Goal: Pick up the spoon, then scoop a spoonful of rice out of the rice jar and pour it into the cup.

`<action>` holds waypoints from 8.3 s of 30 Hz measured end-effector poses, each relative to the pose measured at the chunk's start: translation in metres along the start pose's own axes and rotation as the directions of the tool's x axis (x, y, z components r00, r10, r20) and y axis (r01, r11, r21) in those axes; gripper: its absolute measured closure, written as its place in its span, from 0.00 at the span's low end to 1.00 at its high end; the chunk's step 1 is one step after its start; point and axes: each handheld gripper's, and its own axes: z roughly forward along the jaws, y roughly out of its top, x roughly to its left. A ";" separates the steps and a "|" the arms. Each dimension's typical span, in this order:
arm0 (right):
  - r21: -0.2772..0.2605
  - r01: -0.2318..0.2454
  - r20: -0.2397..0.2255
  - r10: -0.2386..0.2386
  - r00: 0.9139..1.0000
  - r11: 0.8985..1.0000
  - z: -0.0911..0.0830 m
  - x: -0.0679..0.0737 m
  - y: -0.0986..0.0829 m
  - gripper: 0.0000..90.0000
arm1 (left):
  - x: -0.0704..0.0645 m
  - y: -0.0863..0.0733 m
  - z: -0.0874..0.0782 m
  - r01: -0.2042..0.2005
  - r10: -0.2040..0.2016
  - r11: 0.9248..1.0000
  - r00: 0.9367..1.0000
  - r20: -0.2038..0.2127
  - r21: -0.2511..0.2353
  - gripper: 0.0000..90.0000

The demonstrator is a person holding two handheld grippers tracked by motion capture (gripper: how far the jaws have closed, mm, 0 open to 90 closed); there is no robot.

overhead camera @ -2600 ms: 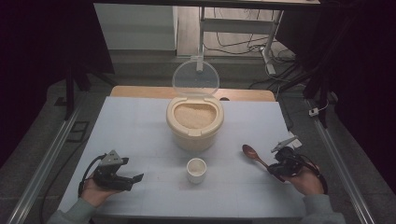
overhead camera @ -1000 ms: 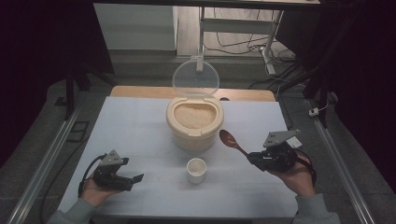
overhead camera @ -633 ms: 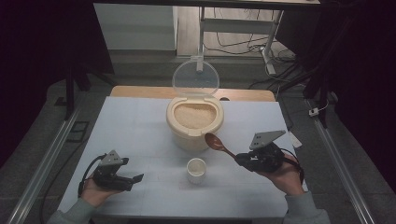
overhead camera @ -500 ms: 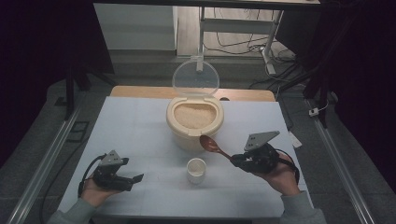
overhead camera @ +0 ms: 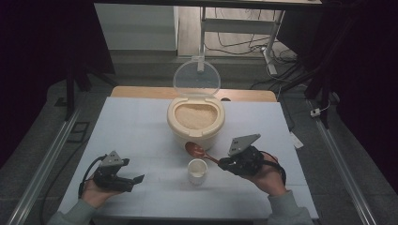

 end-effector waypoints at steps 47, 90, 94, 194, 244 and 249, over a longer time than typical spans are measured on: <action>0.060 0.132 -0.016 -0.131 0.991 0.989 0.026 0.031 0.030 0.88 | -0.096 0.117 -0.013 -0.395 0.397 0.918 0.913 0.095 -0.042 0.15; 0.073 0.241 -0.016 -0.240 0.971 0.968 0.035 0.045 0.039 0.88 | -0.111 0.156 0.052 -0.658 0.559 0.730 0.730 0.393 0.186 0.74; 0.086 0.280 -0.016 -0.280 0.960 0.956 0.035 0.048 0.040 0.88 | -0.112 0.155 0.055 -0.681 0.568 0.708 0.706 0.422 0.187 0.82; -0.725 -0.425 -0.206 0.418 0.885 0.542 -0.009 0.021 -0.017 0.93 | -0.041 0.056 -0.003 -0.175 0.184 0.977 0.981 0.061 -0.118 0.26; -0.829 -0.335 -0.087 0.488 0.868 0.448 -0.061 -0.050 0.021 0.93 | -0.006 0.005 -0.007 -0.055 0.057 0.997 0.998 0.021 -0.046 0.18; -0.818 -0.340 -0.062 0.517 0.854 0.464 -0.055 -0.063 0.029 0.93 | -0.006 0.005 -0.006 -0.056 0.057 0.998 0.998 0.024 -0.040 0.18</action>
